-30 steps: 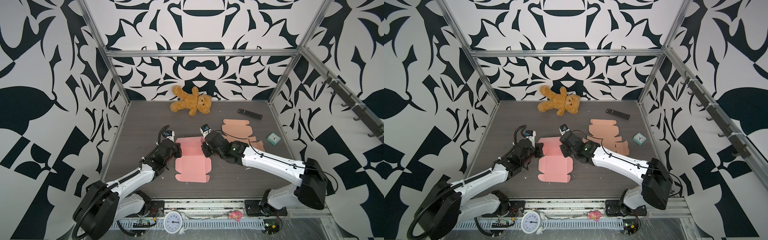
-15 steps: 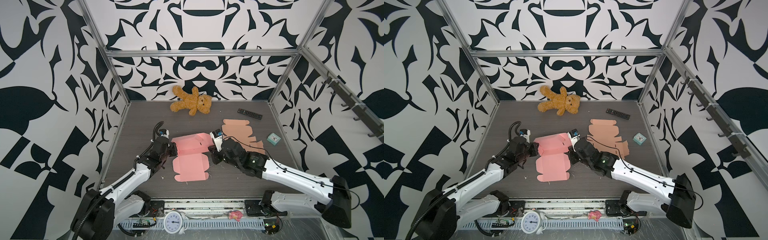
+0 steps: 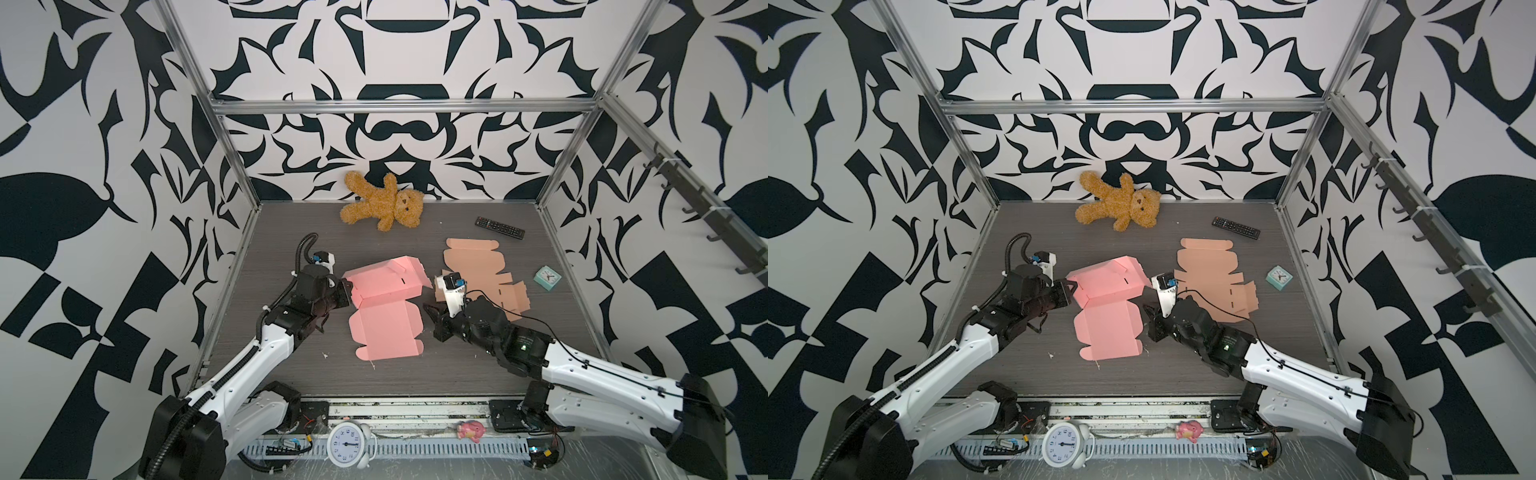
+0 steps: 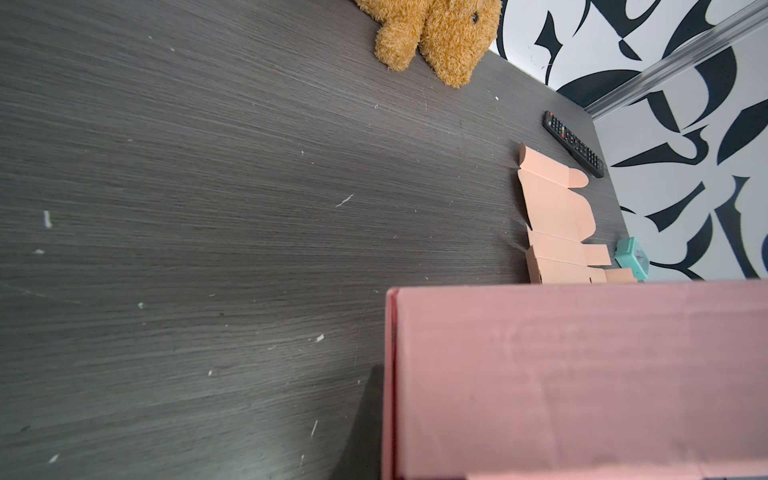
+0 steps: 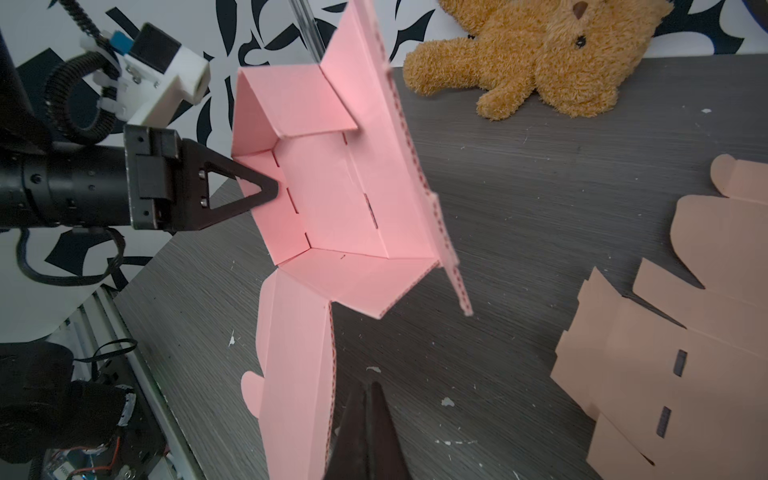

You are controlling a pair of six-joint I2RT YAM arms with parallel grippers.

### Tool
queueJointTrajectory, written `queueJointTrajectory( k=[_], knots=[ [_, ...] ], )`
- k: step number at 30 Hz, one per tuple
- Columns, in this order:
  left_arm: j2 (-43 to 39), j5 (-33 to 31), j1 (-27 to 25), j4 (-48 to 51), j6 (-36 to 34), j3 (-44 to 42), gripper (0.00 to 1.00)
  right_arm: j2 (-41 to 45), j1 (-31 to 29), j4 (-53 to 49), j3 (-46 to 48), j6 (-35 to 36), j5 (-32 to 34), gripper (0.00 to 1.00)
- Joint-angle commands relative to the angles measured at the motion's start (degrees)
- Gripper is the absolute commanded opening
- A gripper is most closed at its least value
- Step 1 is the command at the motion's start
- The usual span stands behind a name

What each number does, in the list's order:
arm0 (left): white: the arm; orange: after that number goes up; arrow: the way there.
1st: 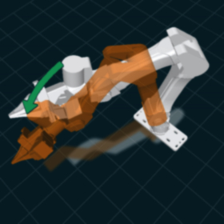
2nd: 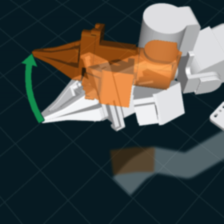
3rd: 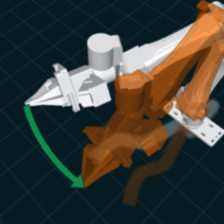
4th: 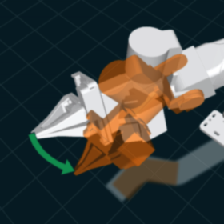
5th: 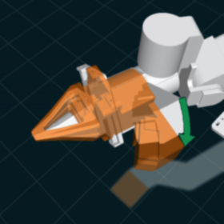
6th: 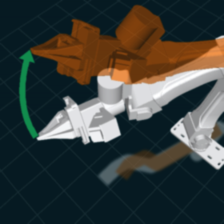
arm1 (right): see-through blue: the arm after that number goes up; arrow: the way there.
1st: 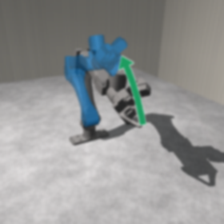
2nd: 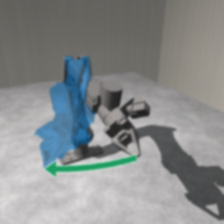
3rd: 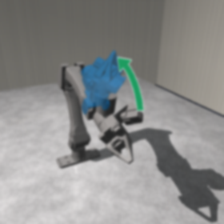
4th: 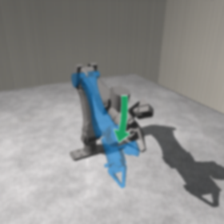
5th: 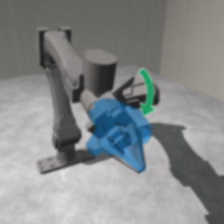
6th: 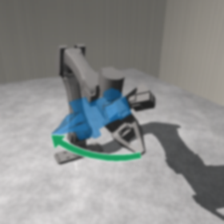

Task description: Fold the paper box

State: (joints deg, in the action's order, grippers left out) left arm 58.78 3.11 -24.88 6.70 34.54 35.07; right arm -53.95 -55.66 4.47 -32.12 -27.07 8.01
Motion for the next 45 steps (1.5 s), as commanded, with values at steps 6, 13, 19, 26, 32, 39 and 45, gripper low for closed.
queueJointTrajectory(
  k=[6,13,19,26,32,39,45],
  knots=[
    [-0.7,5.4,0.6,-0.4,0.7,1.5,0.06,-1.5,0.3,17.2,2.7,-2.5,2.5,0.01],
    [-0.6,7.4,0.6,-1.8,0.9,0.7,0.07,-5.0,0.3,18.2,-1.5,-1.9,0.9,0.01],
    [-0.8,8.0,0.5,-2.1,0.0,0.1,0.07,-7.5,0.3,18.1,-3.4,-1.8,0.5,0.01],
    [-1.1,8.8,0.6,-4.3,-0.4,-1.0,0.07,-11.5,0.3,16.5,-6.4,-1.6,0.1,0.01],
    [0.3,7.8,0.7,-3.9,-1.5,-0.4,0.07,-12.5,0.4,12.2,-9.2,-0.6,0.4,0.02],
    [3.8,12.8,5.4,-7.9,-1.1,-0.8,0.07,-14.6,0.5,4.0,-15.7,3.0,-3.5,0.08],
    [5.3,16.3,9.0,-6.0,-3.7,1.2,0.07,-11.6,0.5,-2.0,-17.9,4.1,-4.8,0.21]
  ],
)
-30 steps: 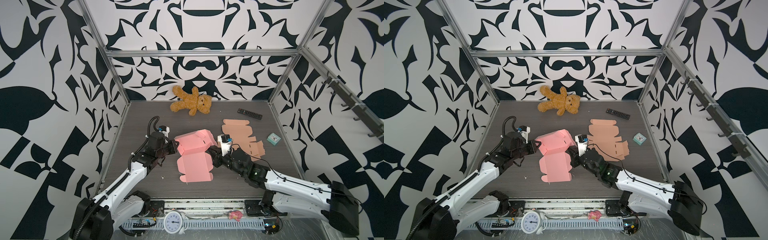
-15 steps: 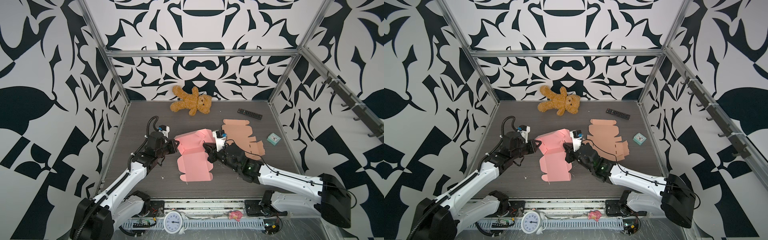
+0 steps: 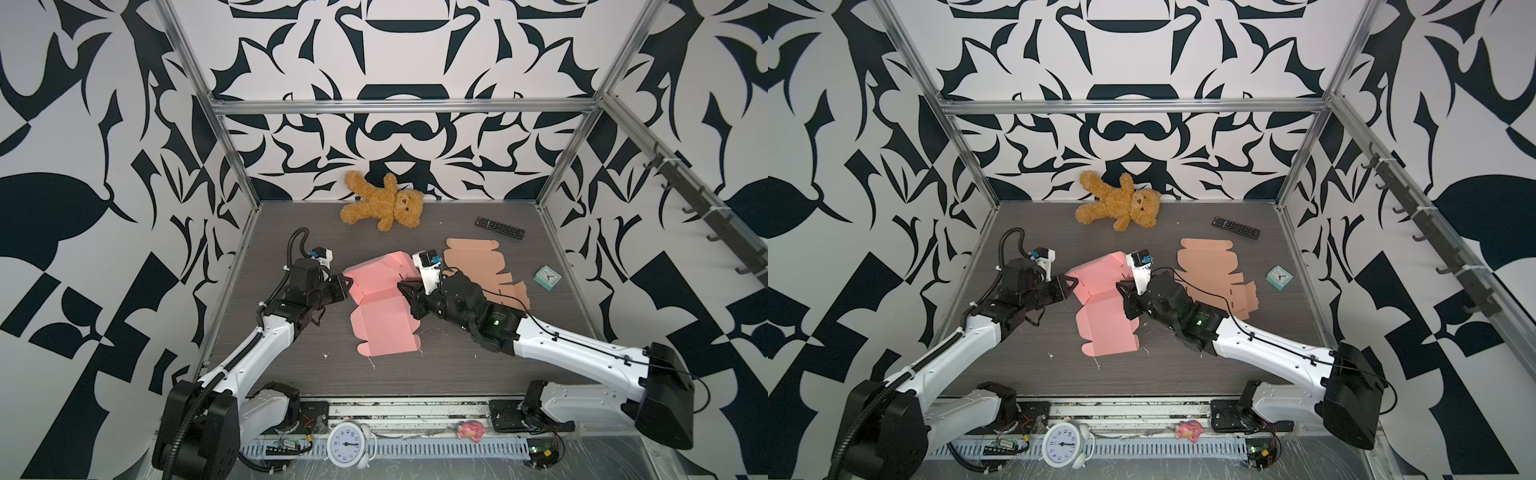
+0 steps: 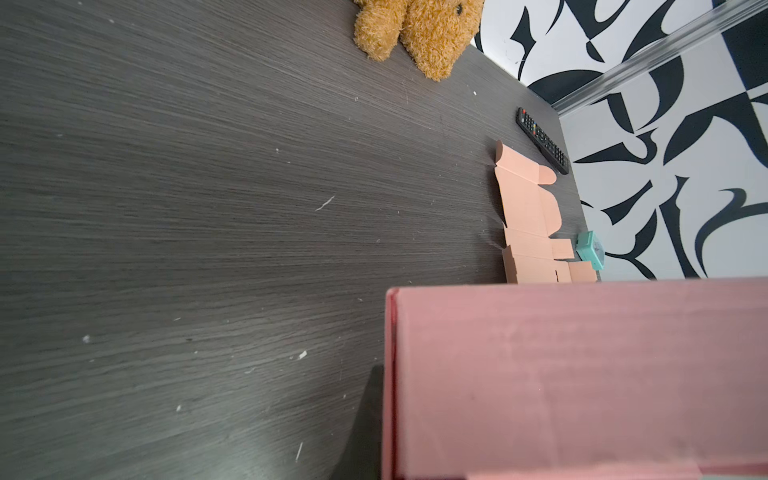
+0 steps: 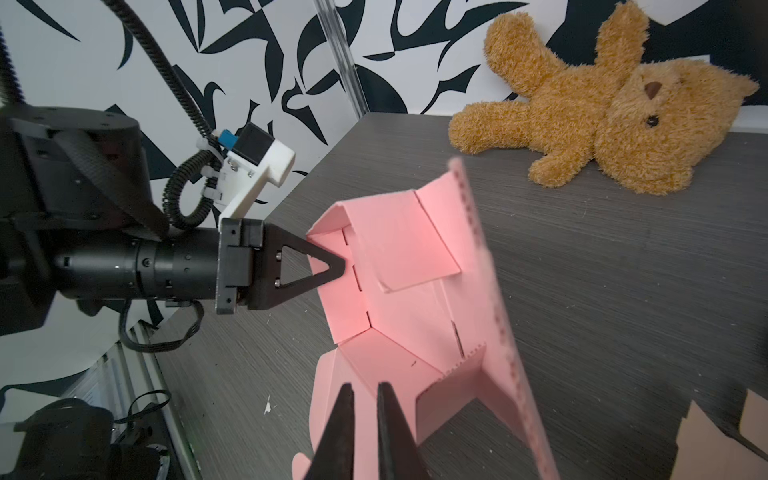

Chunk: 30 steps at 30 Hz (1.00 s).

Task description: Fold the paper box

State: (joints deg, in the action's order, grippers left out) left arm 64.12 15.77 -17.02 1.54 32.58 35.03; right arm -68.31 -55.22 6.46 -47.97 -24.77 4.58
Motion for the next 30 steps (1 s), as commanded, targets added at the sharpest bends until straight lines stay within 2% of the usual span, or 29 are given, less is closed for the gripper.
queueJointTrajectory(
  k=[1,6,9,12,17,20,26,30],
  knots=[
    [-0.2,5.0,1.9,-1.5,-2.3,1.0,0.07,3.8,0.1,-3.9,-1.8,2.2,-1.5,0.24],
    [-0.7,10.5,5.2,-3.0,-3.6,0.4,0.07,6.2,0.6,-12.7,-8.0,6.7,-2.7,0.34],
    [-0.7,11.7,5.8,-2.6,-3.7,0.7,0.07,8.9,1.4,-15.6,-10.5,9.4,-7.4,0.39],
    [-0.2,13.5,5.8,-3.0,-3.8,1.0,0.07,11.0,4.6,-18.0,-11.7,9.9,-12.3,0.43],
    [-0.3,15.0,5.9,-4.1,-3.5,0.9,0.07,9.3,13.8,-20.7,-13.1,9.6,-23.0,0.43],
    [-0.7,15.7,5.8,-4.1,-3.4,1.0,0.07,8.9,16.8,-19.9,-12.3,10.3,-26.8,0.42],
    [0.1,17.2,5.8,-4.3,-3.0,1.6,0.08,6.4,18.3,-18.2,-12.0,12.1,-32.0,0.39],
    [0.5,17.6,5.8,-5.2,-1.9,1.6,0.08,4.9,18.3,-15.1,-10.8,12.2,-38.0,0.39]
  ],
)
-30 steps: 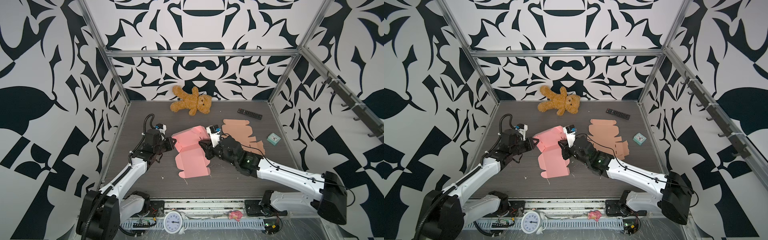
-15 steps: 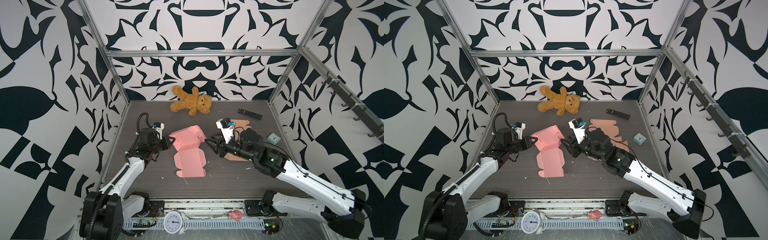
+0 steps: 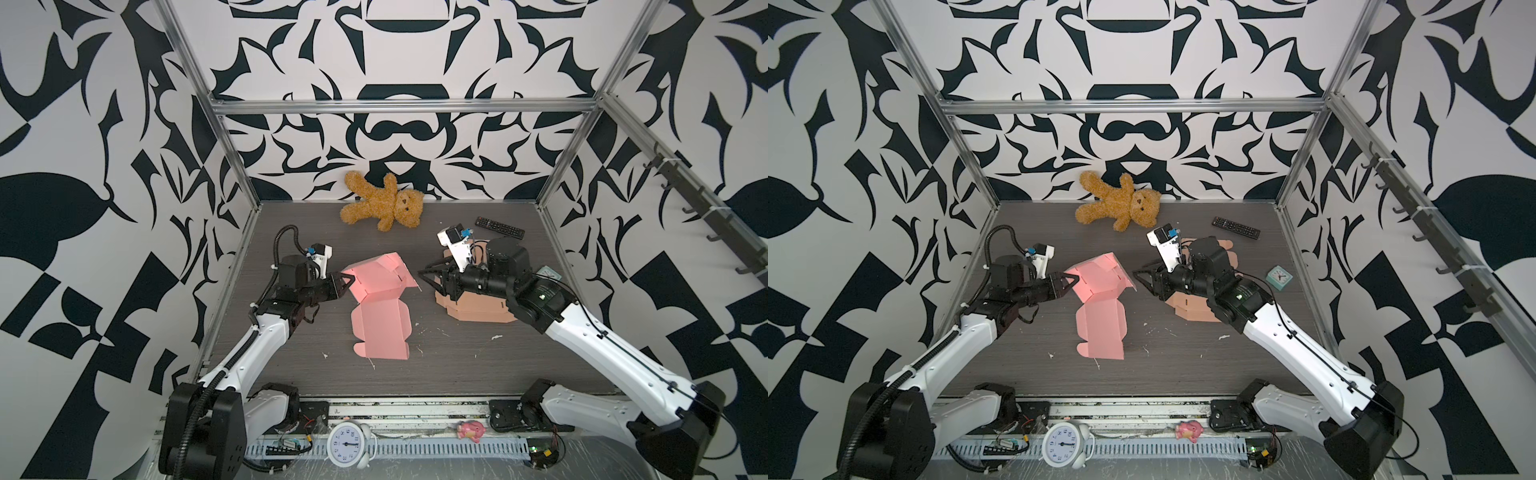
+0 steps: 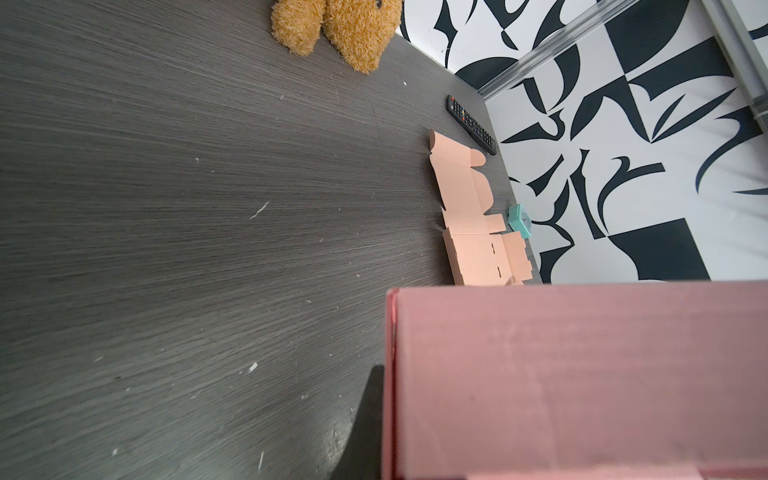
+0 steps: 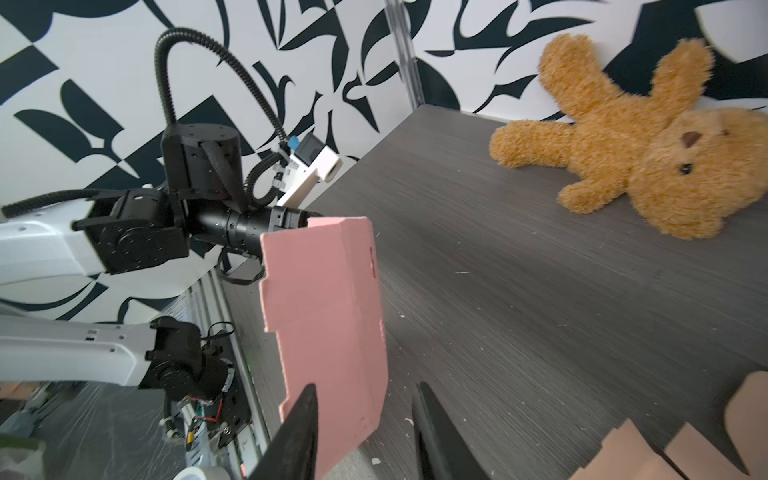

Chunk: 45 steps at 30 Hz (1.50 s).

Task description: Fold the paper box

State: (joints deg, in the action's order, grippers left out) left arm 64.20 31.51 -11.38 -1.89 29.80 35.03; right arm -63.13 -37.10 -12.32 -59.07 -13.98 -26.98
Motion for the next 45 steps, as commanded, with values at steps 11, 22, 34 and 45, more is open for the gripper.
queueJointTrajectory(
  k=[11,22,34,45],
  knots=[
    [0.3,2.0,0.1,-1.2,1.0,1.5,0.08,-4.1,0.2,4.0,-0.3,1.7,-7.9,0.26],
    [1.7,-2.2,-2.2,1.2,0.6,2.6,0.07,-9.6,0.1,3.6,-3.6,1.5,-9.1,0.22],
    [3.1,-8.1,-2.9,6.9,1.7,3.2,0.05,-15.1,-4.9,-7.3,-10.7,4.7,4.9,0.19],
    [1.5,-13.6,-5.9,10.3,3.7,3.5,0.04,-20.0,-8.7,-11.3,-15.2,3.0,14.7,0.2]
  ],
)
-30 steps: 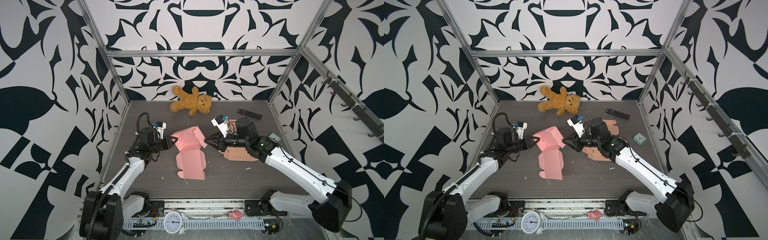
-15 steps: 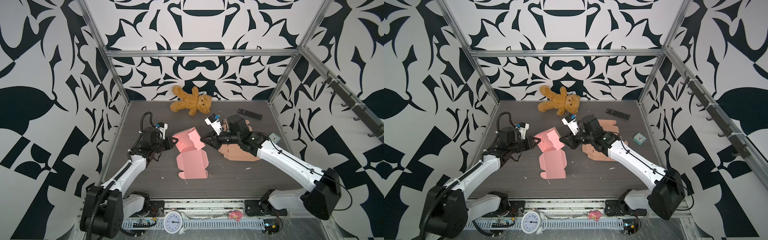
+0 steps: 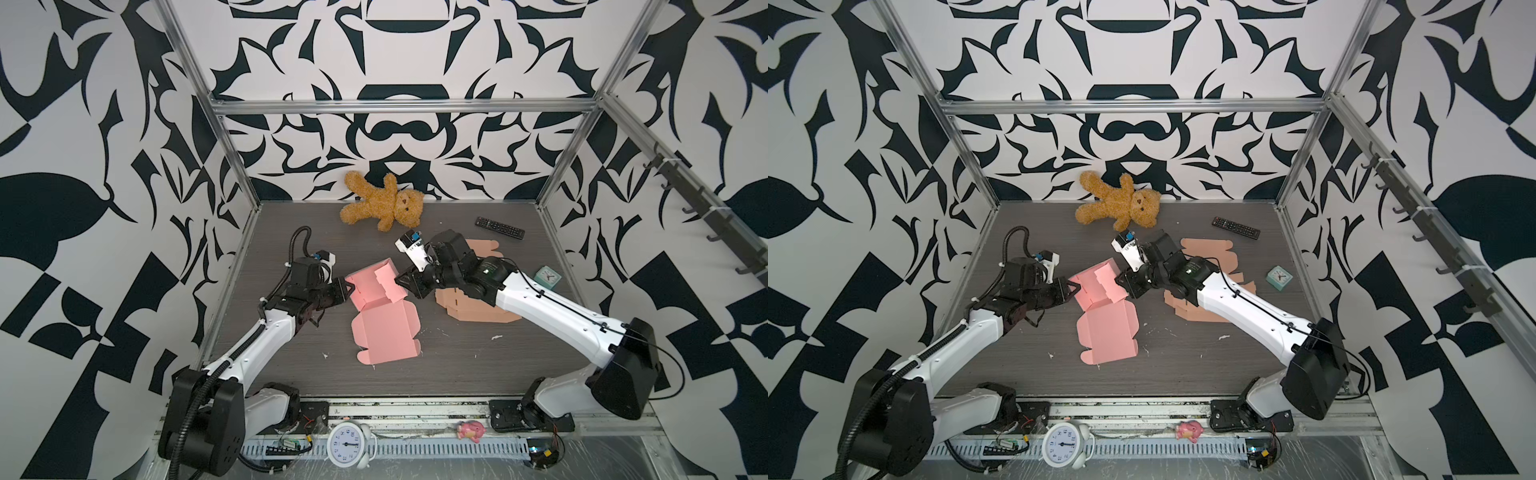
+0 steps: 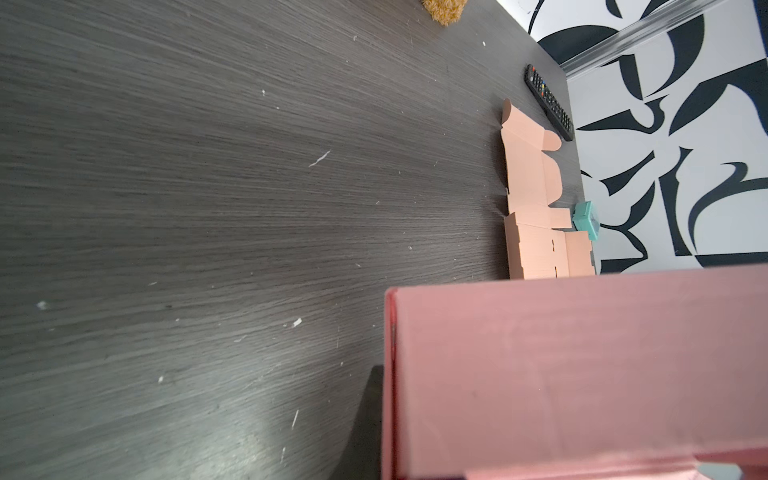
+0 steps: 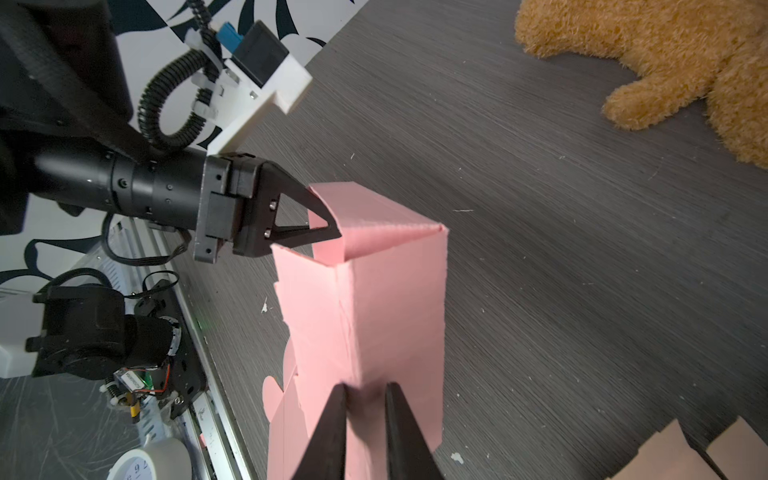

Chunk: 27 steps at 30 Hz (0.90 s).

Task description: Fold the paper box

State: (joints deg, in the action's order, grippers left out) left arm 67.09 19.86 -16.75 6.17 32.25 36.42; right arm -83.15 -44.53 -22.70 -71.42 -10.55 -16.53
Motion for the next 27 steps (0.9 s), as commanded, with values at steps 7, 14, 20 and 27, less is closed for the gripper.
queueJointTrajectory(
  k=[7,14,20,27],
  knots=[
    [-3.4,-4.6,-1.5,3.0,4.7,1.4,0.04,-2.4,-4.7,-3.2,-5.3,-0.5,12.5,0.21],
    [-5.2,-8.6,-2.7,4.0,7.0,0.8,0.04,-3.8,-7.4,-5.5,-7.8,-1.5,21.1,0.24],
    [-6.0,-10.7,-4.3,3.8,8.5,0.0,0.04,-5.4,-8.5,-5.0,-9.1,-2.0,23.8,0.26],
    [-6.6,-10.8,-4.7,3.9,10.7,-0.2,0.04,-8.8,-10.8,-7.3,-13.3,-1.5,30.5,0.26]
  ],
)
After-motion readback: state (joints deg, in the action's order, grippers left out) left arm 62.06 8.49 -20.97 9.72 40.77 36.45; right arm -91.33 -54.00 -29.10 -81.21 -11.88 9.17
